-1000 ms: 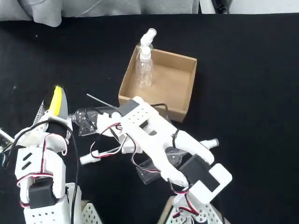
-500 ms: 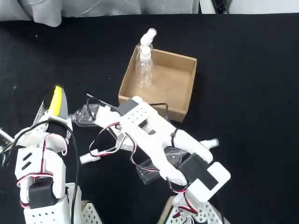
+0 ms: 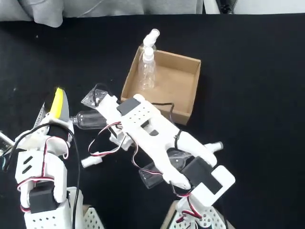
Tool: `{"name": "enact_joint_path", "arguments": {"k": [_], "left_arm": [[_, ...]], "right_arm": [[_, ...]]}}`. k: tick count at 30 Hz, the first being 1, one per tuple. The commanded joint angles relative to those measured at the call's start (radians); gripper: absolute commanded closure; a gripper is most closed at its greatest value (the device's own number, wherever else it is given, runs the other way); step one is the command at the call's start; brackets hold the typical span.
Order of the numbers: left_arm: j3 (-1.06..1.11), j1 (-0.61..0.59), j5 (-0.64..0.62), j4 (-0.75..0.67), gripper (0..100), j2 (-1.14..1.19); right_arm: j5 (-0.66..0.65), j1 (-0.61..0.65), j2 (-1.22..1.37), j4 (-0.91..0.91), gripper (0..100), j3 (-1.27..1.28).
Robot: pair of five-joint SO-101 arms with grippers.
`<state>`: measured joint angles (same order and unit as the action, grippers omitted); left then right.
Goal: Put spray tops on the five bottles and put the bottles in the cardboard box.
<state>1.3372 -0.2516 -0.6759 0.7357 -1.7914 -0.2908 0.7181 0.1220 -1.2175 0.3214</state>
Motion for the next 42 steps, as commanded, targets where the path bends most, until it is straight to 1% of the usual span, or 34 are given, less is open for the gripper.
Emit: {"name": "enact_joint_path", "arguments": {"k": [1, 4, 10, 18, 21, 30, 37, 42], "left_arm": [[-0.016, -0.008, 0.003, -0.025, 81, -0.012], [-0.016, -0.008, 0.003, -0.025, 81, -0.012], [-0.016, -0.008, 0.003, -0.025, 81, -0.012], [-0.018, -0.008, 0.003, -0.025, 81, -0.012], [-0.019, -0.008, 0.003, -0.025, 80, -0.012], [-0.019, -0.008, 0.003, -0.025, 80, -0.012], [-0.019, -0.008, 0.003, -0.025, 80, -0.012], [-0.019, -0.008, 0.003, -0.025, 80, -0.012]], "right_arm": [[-0.032, -0.020, -0.015, 0.008, 72.2, -0.071], [-0.133, -0.020, -0.015, -0.029, 72.2, -0.081], [-0.242, -0.026, -0.015, -0.130, 72.0, -0.137], [-0.422, -0.029, -0.016, -0.195, 71.9, -0.134], [-0.468, -0.029, -0.016, -0.229, 71.9, -0.133], [-0.585, -0.032, -0.016, -0.181, 72.1, -0.051], [-0.695, -0.109, -0.007, -0.157, 72.0, -0.039], [-0.749, -0.109, -0.007, -0.097, 72.0, 0.024]]}}
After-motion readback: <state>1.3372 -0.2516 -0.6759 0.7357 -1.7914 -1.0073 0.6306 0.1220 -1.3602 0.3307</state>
